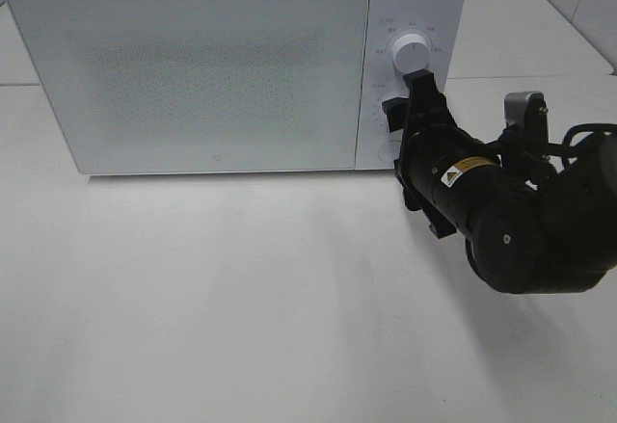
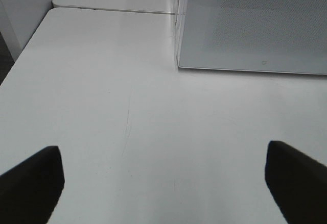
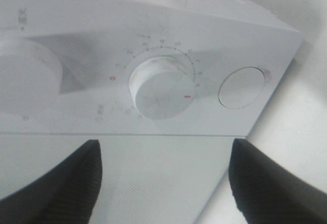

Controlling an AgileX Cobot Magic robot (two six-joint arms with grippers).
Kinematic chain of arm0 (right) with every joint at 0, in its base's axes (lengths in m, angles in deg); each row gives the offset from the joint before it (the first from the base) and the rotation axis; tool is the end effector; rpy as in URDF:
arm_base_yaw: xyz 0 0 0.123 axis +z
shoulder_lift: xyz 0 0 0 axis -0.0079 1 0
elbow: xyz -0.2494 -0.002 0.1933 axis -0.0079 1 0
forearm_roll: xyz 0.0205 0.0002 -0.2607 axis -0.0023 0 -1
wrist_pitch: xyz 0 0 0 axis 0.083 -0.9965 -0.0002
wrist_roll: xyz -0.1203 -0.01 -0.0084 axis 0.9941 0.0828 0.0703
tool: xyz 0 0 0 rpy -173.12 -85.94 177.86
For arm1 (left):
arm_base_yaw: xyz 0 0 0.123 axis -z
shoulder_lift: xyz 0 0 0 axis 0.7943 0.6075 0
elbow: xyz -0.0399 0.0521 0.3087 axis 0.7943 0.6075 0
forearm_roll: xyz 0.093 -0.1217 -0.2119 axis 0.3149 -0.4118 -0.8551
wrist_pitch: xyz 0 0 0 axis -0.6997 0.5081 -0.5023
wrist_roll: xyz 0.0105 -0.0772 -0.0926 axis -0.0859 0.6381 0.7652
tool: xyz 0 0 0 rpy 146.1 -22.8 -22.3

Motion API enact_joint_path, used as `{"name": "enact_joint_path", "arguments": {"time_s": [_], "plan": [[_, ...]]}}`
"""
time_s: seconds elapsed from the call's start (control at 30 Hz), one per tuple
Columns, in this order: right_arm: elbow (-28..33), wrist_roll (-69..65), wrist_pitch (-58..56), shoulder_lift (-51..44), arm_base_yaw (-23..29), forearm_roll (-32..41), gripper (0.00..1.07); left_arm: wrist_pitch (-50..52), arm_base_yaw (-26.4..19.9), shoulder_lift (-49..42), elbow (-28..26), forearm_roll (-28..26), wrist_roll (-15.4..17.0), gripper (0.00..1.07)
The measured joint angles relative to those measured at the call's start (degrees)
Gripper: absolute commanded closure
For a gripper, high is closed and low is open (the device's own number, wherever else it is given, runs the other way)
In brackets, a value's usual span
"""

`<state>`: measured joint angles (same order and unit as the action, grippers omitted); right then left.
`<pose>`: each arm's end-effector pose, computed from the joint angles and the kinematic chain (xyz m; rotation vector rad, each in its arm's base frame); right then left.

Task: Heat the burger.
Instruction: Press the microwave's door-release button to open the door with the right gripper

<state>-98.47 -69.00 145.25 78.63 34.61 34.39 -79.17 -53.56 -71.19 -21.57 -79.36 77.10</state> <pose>0.3195 0.1605 0.1397 1.1234 1.5826 1.0717 -0.0003 -0.0068 0.2708 -0.0385 2.0225 -0.0808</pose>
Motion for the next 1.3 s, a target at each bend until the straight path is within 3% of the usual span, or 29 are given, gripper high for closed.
{"name": "enact_joint_path", "arguments": {"time_s": [0.13, 0.2, 0.37, 0.4, 0.53, 0.7, 1.03, 1.3], "plan": [[1.3, 7.4, -5.7, -3.0, 0.0, -1.1, 0.39, 0.0, 0.0, 0.0, 0.0, 0.0, 0.0, 0.06], [1.5, 21.6, -16.9, -7.6, -0.1, -1.8, 0.39, 0.0, 0.0, 0.0, 0.0, 0.0, 0.0, 0.06], [1.5, 37.3, -25.4, -11.9, -0.5, -1.7, 0.40, 0.0, 0.0, 0.0, 0.0, 0.0, 0.0, 0.06], [1.4, 45.3, -30.6, -13.8, -1.5, -1.7, 0.40, 0.0, 0.0, 0.0, 0.0, 0.0, 0.0, 0.06], [0.3, 55.3, -39.5, -16.9, -3.8, -1.8, 0.40, 0.0, 0.0, 0.0, 0.0, 0.0, 0.0, 0.06], [-3.8, 72.1, -58.9, -21.7, -8.4, -1.9, 0.40, 0.0, 0.0, 0.0, 0.0, 0.0, 0.0, 0.06], [-7.2, 77.8, -81.6, -30.0, -10.0, -9.1, 0.40, 0.0, 0.0, 0.0, 0.0, 0.0, 0.0, 0.06], [-7.2, 76.0, -97.3, -42.2, -10.0, -14.6, 0.40, 0.0, 0.0, 0.0, 0.0, 0.0, 0.0, 0.06]]}}
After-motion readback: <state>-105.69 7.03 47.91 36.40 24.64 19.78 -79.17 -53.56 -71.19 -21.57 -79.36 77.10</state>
